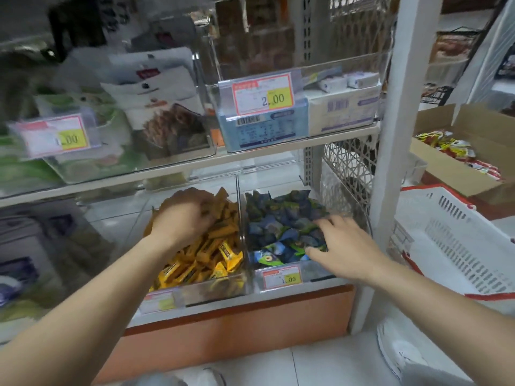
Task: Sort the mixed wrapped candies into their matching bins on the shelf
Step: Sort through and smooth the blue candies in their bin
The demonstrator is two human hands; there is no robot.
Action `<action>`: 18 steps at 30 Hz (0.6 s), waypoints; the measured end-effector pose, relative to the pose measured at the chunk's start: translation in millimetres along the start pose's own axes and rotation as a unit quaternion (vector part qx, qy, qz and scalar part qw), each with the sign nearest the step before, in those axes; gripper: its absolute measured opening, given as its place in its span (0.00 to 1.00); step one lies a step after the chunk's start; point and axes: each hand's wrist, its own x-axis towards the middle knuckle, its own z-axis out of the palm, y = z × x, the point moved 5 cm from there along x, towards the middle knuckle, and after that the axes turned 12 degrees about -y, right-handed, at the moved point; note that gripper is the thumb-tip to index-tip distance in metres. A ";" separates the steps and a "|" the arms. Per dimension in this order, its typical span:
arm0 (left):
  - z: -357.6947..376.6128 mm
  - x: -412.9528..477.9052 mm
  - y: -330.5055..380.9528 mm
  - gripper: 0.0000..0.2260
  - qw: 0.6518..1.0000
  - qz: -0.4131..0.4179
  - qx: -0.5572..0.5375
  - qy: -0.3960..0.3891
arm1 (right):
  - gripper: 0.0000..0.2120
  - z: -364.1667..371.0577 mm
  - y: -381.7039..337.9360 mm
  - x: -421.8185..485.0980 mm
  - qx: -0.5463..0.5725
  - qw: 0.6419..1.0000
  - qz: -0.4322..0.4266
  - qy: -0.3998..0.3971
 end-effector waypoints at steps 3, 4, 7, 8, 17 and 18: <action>2.6 -0.9 40.9 0.16 0.999 0.040 -0.012 0.000 | 0.31 8.8 11.3 -17.4 0.013 1.000 0.011 -0.010; 6.0 -0.1 61.7 0.16 0.997 0.072 -0.030 -0.005 | 0.29 11.8 15.1 -22.5 0.018 1.000 0.012 -0.010; 27.6 12.6 127.2 0.16 0.981 0.151 -0.083 -0.087 | 0.25 20.9 22.9 -34.9 0.005 1.000 0.000 0.006; 37.2 19.1 142.7 0.16 0.974 0.162 -0.089 -0.128 | 0.24 22.7 21.6 -37.6 -0.007 1.000 -0.008 0.010; 132.2 74.2 181.4 0.44 0.905 0.135 0.083 -0.396 | 0.29 15.8 20.8 -25.0 -0.131 0.991 -0.019 -0.035; 133.0 80.0 173.8 0.46 0.906 0.123 0.098 -0.392 | 0.29 15.4 19.7 -19.4 -0.131 0.990 -0.016 -0.046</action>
